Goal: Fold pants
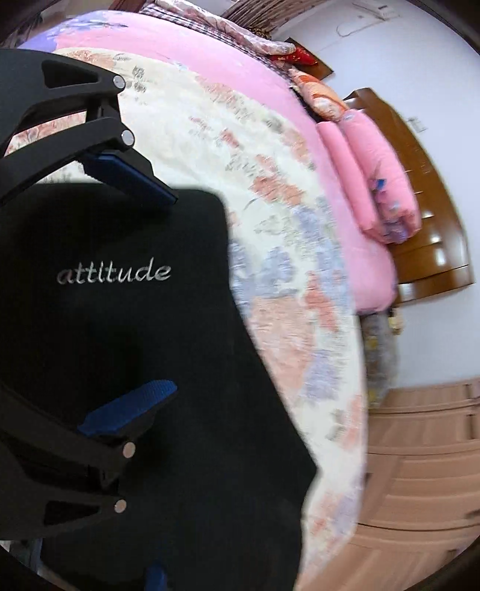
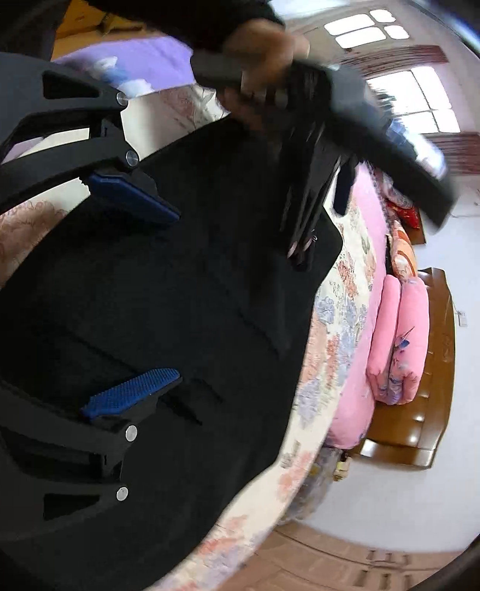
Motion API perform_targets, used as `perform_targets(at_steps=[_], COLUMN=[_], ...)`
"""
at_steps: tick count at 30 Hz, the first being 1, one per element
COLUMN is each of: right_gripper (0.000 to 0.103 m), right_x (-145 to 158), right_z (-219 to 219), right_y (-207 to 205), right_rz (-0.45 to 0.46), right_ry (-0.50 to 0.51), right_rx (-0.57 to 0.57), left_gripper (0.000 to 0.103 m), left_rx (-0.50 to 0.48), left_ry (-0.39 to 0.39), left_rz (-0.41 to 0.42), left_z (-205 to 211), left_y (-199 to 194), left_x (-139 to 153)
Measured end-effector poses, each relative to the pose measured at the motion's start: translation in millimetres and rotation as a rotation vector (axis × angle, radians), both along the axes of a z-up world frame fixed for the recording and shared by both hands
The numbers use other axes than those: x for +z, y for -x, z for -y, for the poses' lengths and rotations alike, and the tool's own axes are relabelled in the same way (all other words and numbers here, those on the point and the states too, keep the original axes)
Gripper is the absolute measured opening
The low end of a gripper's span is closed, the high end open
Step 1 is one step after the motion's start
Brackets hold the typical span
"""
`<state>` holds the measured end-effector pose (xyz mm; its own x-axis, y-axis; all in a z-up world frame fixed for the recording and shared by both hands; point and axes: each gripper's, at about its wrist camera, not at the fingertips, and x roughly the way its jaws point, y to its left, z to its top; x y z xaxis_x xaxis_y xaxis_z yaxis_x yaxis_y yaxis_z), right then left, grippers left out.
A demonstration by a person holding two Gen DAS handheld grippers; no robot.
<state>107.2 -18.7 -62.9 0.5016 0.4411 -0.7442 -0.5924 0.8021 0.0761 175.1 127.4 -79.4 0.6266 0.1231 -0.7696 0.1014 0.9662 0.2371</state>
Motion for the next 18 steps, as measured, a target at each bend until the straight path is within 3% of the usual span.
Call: perform_targets(at_steps=[6,12,15,18], right_gripper=[0.089,0.088,0.088,0.088], right_x=[-14.7,-1.1,1.2,-17.5], right_z=[12.8,16.3,23.8,48.0], right_y=[-9.0,-2.4,7.7,5.5], right_rz=[-0.063,-0.055,0.019,-0.060], right_ry=[-0.106,-0.083,0.037,0.025], right_rx=[-0.019,-0.058,-0.071,-0.116], left_gripper=[0.097,0.099,0.100,0.102], left_rx=[0.014,0.022,0.026,0.032], left_ry=[0.011,0.007,0.018,0.011], left_rz=[0.023,0.022,0.020,0.020], left_z=[-5.0,-5.1,-7.2,-7.0], left_y=[4.1,3.7,3.3,2.0], left_x=[-8.1,-7.9,-8.1,-8.6])
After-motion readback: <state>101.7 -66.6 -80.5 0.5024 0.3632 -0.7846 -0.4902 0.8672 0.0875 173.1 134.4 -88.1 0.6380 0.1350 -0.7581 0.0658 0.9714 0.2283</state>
